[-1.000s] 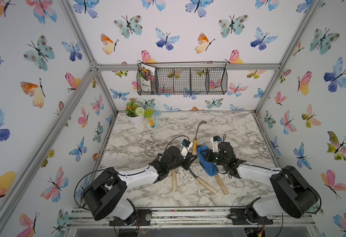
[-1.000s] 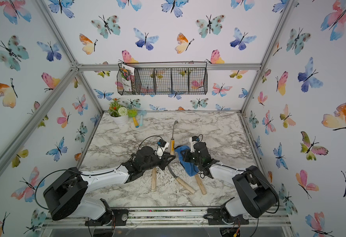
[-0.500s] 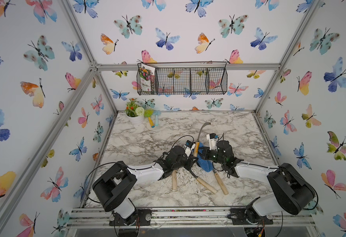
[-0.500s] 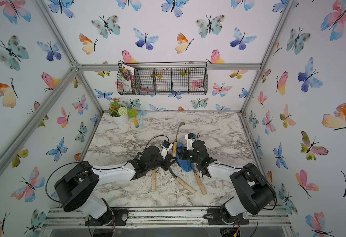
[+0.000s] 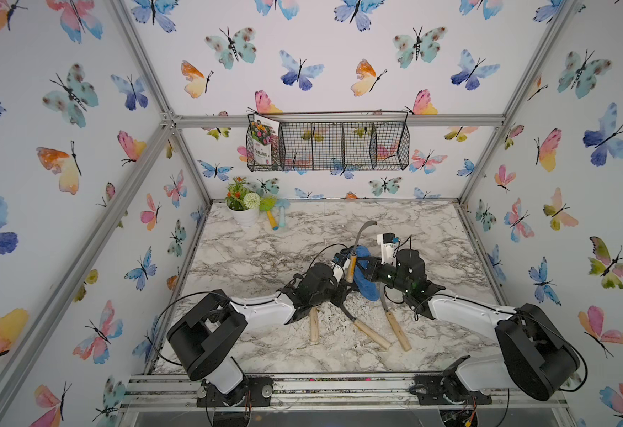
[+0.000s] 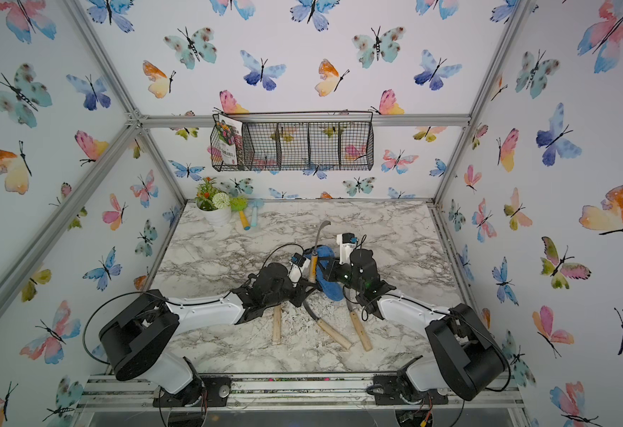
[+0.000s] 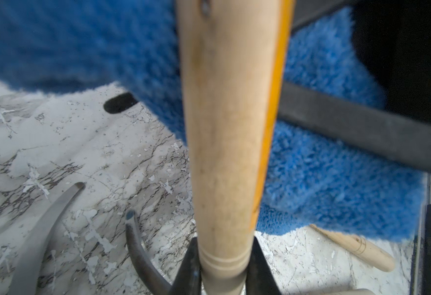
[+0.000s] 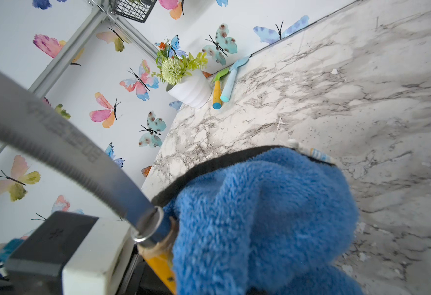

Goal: Wipe small sickles with rags
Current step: Wipe the small sickle.

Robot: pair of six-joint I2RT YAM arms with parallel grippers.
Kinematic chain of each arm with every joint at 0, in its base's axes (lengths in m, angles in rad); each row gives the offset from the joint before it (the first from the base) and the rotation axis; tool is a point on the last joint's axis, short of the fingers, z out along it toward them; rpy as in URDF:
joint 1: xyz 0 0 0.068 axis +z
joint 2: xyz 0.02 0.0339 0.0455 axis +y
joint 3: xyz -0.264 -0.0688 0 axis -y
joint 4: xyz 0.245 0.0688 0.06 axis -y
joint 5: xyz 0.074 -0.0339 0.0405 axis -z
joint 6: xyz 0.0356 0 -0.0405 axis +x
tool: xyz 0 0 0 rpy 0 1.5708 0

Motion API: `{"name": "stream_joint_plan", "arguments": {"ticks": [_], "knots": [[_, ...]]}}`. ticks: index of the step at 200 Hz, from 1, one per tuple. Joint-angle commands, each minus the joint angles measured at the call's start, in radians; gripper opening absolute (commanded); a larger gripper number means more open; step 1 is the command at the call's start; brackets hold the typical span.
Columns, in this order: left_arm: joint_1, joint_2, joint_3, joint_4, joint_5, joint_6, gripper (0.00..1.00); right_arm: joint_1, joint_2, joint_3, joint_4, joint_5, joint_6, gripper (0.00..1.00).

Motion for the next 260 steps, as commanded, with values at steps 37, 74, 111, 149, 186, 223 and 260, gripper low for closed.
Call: {"name": "stream_joint_plan", "arguments": {"ticks": [37, 74, 111, 149, 186, 223, 260], "knots": [[-0.01, 0.001, 0.002, -0.011, -0.045, -0.008, 0.0, 0.079, 0.135, -0.075, 0.111, 0.018, 0.022, 0.02], [-0.009, -0.017, -0.011, -0.004, -0.063, -0.01, 0.0, 0.08, 0.149, -0.04, 0.094, 0.01, 0.015, 0.02], [-0.009, -0.001, 0.0, -0.012, -0.067, -0.008, 0.0, 0.079, 0.001, 0.034, -0.028, 0.058, -0.028, 0.02], [-0.01, 0.0, 0.001, -0.011, -0.067, -0.008, 0.0, 0.053, -0.091, 0.106, -0.128, 0.099, -0.068, 0.02], [-0.009, 0.0, 0.001, -0.013, -0.07, -0.008, 0.0, 0.054, -0.039, 0.094, -0.113, 0.04, -0.043, 0.02], [-0.011, -0.003, 0.001, -0.015, -0.077, -0.01, 0.0, 0.078, 0.084, -0.002, 0.014, 0.014, 0.028, 0.02], [-0.011, -0.008, -0.003, -0.011, -0.077, -0.011, 0.0, 0.085, 0.132, -0.023, 0.053, 0.01, 0.048, 0.02]]}}
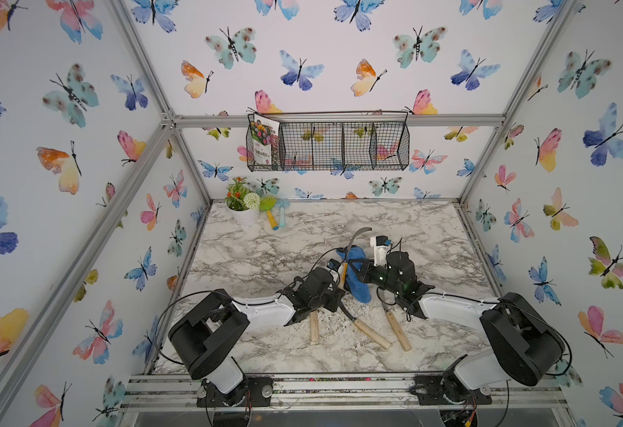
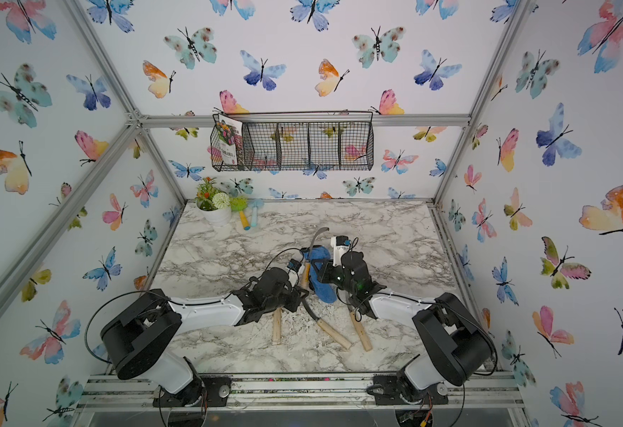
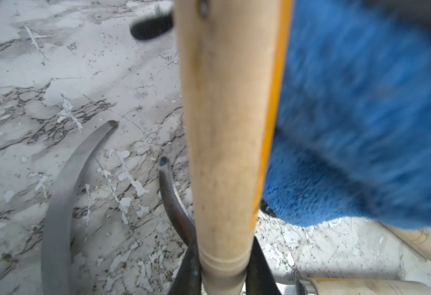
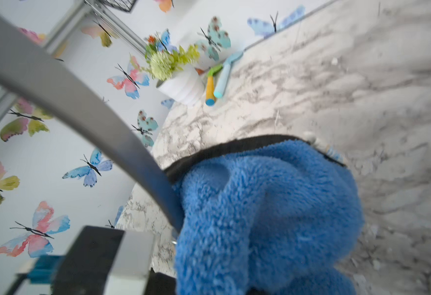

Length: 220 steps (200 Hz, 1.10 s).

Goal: Wipe small sickles with rags
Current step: Wipe the small sickle.

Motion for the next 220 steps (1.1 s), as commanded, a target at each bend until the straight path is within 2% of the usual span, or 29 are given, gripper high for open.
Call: {"name": "stream_joint_plan", "arguments": {"ticks": [1, 79, 124, 168, 187, 220], "knots": [[-0.009, -0.015, 0.023, 0.098, 0.01, 0.02, 0.0, 0.023, 0.023, -0.016, -0.005, -0.057, 0.02, 0.02], [-0.008, -0.024, 0.015, 0.101, 0.011, 0.018, 0.0, 0.022, -0.185, 0.125, -0.223, 0.087, -0.071, 0.02], [-0.008, -0.036, 0.007, 0.106, 0.001, 0.018, 0.0, 0.028, -0.063, 0.127, -0.215, 0.017, -0.041, 0.02], [-0.009, -0.04, 0.003, 0.11, -0.002, 0.015, 0.0, 0.082, 0.059, 0.096, -0.141, 0.016, -0.014, 0.02], [-0.008, -0.038, 0.004, 0.109, 0.0, 0.015, 0.0, 0.084, 0.042, 0.109, -0.156, 0.018, -0.022, 0.02], [-0.008, -0.033, 0.007, 0.106, -0.003, 0.018, 0.0, 0.081, -0.074, 0.122, -0.187, 0.059, -0.044, 0.02]]}}
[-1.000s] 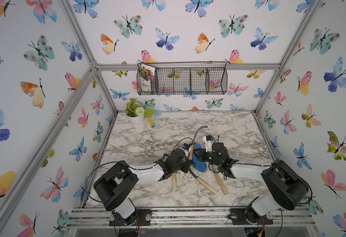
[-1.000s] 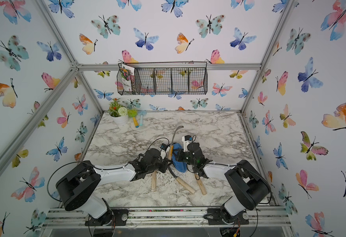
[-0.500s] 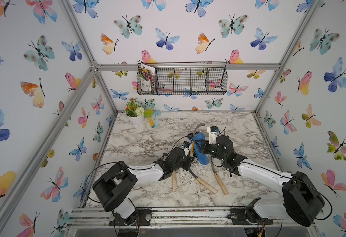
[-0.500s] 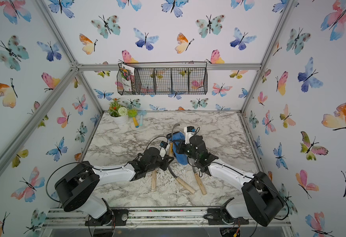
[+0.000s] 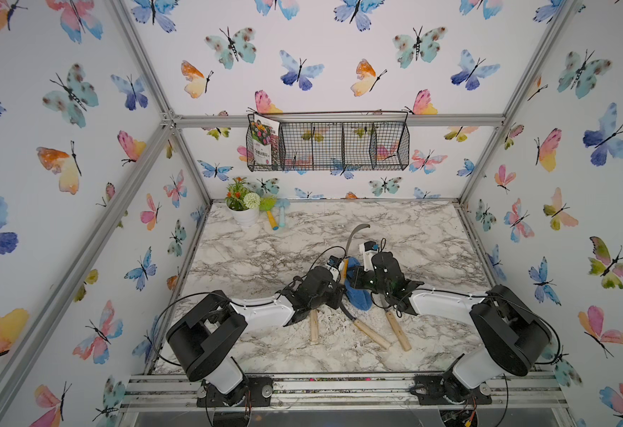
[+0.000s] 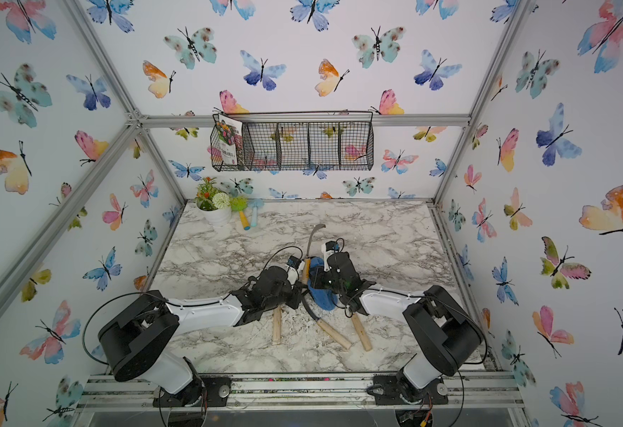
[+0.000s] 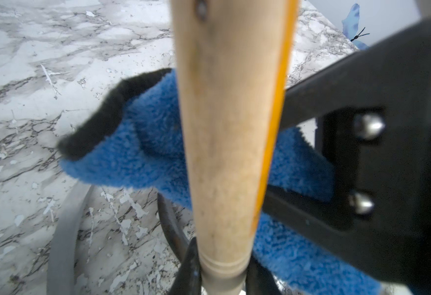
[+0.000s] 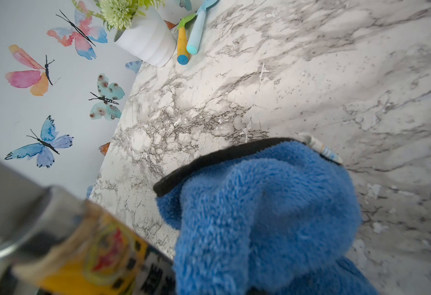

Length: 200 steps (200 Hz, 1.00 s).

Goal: Wipe small sickles with rags
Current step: Wipe the small sickle.

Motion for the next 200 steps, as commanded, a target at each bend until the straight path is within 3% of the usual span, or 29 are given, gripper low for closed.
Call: {"name": "stream_joint_plan", "arguments": {"ticks": [1, 46, 92, 149, 200], "knots": [[-0.007, -0.018, 0.008, 0.044, 0.012, 0.018, 0.0, 0.02, -0.102, 0.021, 0.022, -0.02, -0.017, 0.02], [-0.007, -0.021, 0.006, 0.045, 0.019, 0.016, 0.0, 0.0, -0.162, 0.092, -0.05, 0.014, -0.046, 0.02], [-0.007, -0.025, 0.002, 0.046, 0.012, 0.017, 0.0, 0.007, -0.07, 0.07, -0.027, -0.043, -0.013, 0.02], [-0.007, -0.046, -0.013, 0.059, -0.003, 0.014, 0.0, 0.063, 0.033, -0.013, 0.028, 0.009, 0.021, 0.02], [-0.007, -0.047, -0.016, 0.058, 0.002, 0.012, 0.0, 0.061, -0.058, 0.066, -0.039, 0.031, -0.016, 0.02]]}}
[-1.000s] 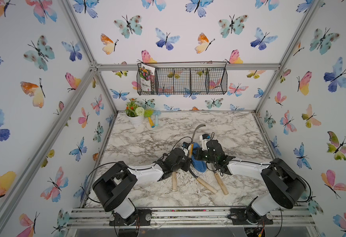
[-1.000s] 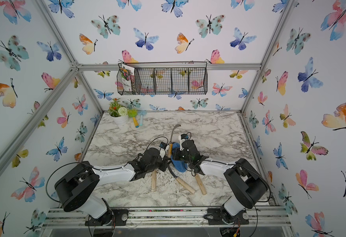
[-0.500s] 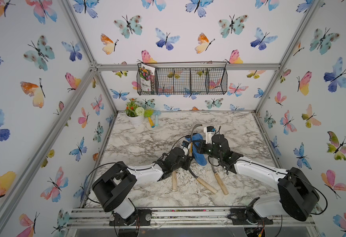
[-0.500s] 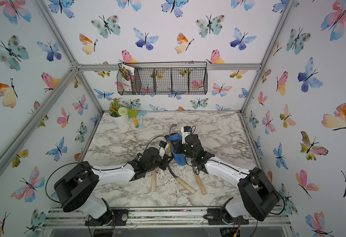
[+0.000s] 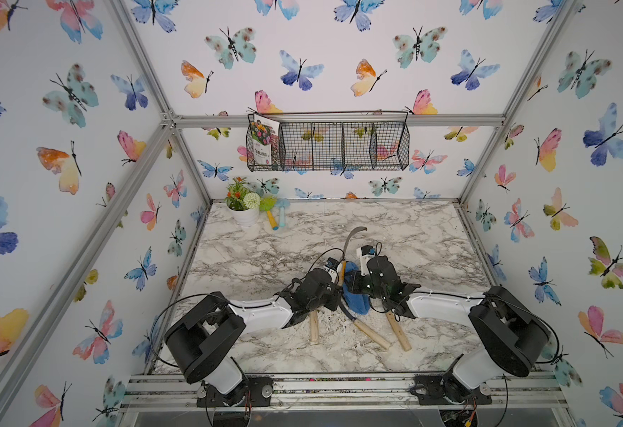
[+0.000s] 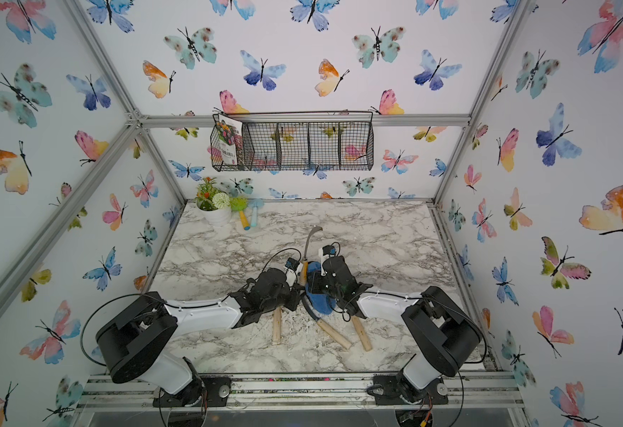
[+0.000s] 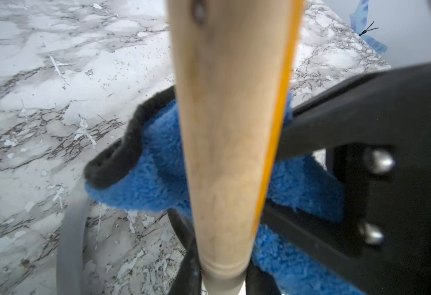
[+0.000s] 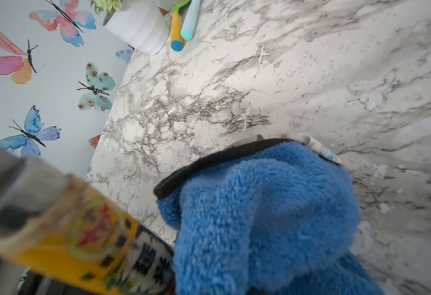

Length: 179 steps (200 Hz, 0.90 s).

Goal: Wipe small sickles with rags
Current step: Wipe the small sickle.

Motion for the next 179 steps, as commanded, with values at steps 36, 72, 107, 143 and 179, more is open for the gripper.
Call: {"name": "stream_joint_plan", "arguments": {"ticks": [36, 72, 107, 143, 179], "knots": [[-0.005, -0.025, 0.013, 0.059, 0.021, 0.015, 0.0, 0.013, -0.135, 0.157, -0.083, 0.019, -0.063, 0.02], [-0.005, -0.029, 0.011, 0.061, 0.019, 0.016, 0.0, 0.012, -0.104, 0.166, -0.083, 0.007, -0.058, 0.02], [-0.005, -0.03, 0.011, 0.059, 0.016, 0.016, 0.0, 0.014, -0.015, 0.101, -0.051, -0.043, -0.031, 0.02], [-0.005, -0.036, 0.007, 0.063, 0.016, 0.014, 0.0, 0.013, 0.024, 0.002, 0.008, -0.033, -0.004, 0.02], [-0.005, -0.033, 0.008, 0.063, 0.021, 0.011, 0.0, 0.013, -0.037, 0.038, -0.03, -0.03, -0.027, 0.02]]}}
